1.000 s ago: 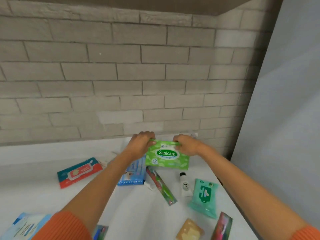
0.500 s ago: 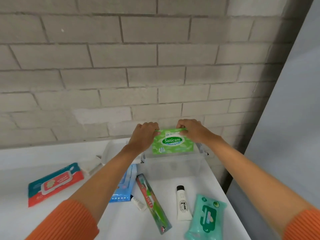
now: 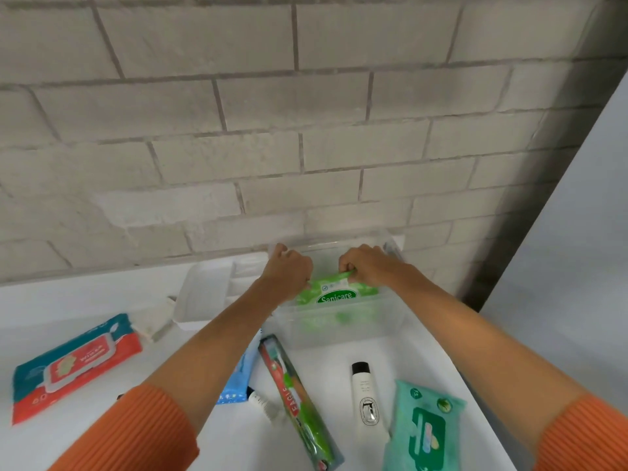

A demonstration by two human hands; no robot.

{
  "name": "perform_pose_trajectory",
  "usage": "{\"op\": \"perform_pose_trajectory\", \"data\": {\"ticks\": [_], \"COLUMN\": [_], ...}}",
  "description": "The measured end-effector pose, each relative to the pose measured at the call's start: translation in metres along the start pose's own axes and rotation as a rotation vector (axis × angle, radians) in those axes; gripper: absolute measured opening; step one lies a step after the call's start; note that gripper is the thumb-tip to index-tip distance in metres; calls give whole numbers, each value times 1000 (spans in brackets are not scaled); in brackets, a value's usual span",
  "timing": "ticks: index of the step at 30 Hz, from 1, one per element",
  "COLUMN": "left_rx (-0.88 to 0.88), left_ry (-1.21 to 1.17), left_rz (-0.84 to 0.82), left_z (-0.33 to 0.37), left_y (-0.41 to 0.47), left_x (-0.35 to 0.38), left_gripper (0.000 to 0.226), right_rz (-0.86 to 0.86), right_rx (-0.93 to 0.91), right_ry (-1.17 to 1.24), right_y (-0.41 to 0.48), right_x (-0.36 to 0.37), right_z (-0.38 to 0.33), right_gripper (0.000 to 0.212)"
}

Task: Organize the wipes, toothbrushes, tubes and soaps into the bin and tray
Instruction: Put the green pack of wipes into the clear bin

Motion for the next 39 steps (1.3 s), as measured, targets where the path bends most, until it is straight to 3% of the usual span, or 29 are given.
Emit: {"op": "perform_pose_trajectory", "data": {"ticks": [11,21,27,31,39], "left_rx": [-50,71,115,91,118], "left_ry": [-3,-126,-312,-302,-365], "left_rz": [97,308,410,306,-59], "left_z": [8,52,90,118,160], "left_y": [5,-44,-89,-113,-141], "left_x": [-11,-58,-68,-49,23], "left_gripper": [29,35,33,35,43], "right_rz": [2,303,469,387,-109], "right_rx": [50,-6,86,146,446], "right_ry": [42,353,418,365,267], "right_y": [17,-64,-132,-169,-227], "right_x": [11,-44,-53,-27,68], "right_z": [8,7,27,39,54], "right_gripper": [24,24,17,16,38]}}
Point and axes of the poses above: each hand's wrist, its own y-axis towards the middle knuckle, its own x-axis out of the palm, z = x × y, the point moved 6 cm from there along y, towards the middle knuckle, and after that the axes turned 6 degrees about -y, right-handed, at the moved point
